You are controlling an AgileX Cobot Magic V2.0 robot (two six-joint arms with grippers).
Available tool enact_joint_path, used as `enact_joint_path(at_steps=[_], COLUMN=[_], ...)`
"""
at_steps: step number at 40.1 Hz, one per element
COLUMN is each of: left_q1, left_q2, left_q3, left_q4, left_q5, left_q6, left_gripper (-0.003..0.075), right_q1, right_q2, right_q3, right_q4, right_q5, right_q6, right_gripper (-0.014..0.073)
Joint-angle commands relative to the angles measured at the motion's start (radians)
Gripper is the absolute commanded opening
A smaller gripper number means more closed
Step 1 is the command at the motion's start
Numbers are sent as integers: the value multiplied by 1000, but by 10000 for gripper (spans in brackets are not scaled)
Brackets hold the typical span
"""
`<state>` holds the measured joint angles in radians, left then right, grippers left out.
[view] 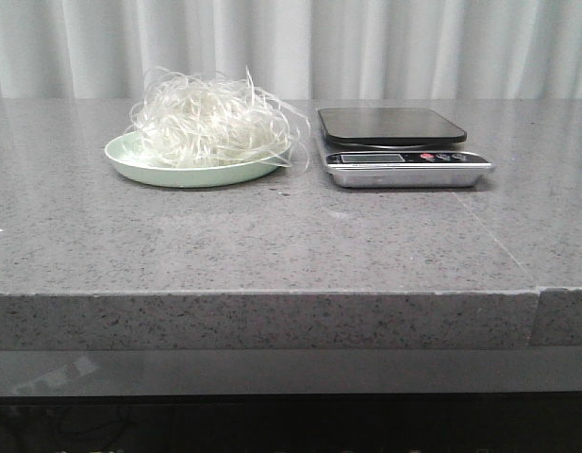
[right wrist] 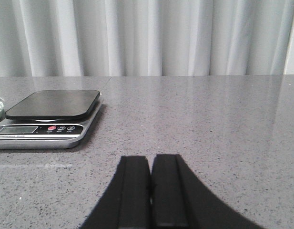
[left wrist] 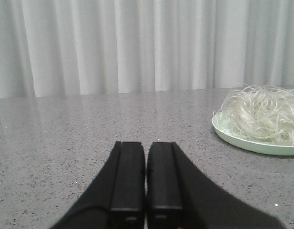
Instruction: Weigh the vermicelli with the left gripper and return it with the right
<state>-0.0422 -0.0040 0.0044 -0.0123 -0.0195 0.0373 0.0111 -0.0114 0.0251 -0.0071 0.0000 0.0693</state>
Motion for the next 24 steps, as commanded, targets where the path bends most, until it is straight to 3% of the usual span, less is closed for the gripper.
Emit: enact_joint_path(at_steps=[1, 24], left_q1=[3, 3], left_q2=[-23, -23], left_q3=[38, 38], left_q4=[-10, -10], left_q5=[-84, -84], left_q6=[-7, -7], left_gripper=[155, 155], right_q1=[-6, -6], right_q2=[-15, -15], right_q3=[-2, -2], right_q4=[-13, -13], right_q5=[-84, -93], right_q6=[-1, -1], right_gripper=[157, 157])
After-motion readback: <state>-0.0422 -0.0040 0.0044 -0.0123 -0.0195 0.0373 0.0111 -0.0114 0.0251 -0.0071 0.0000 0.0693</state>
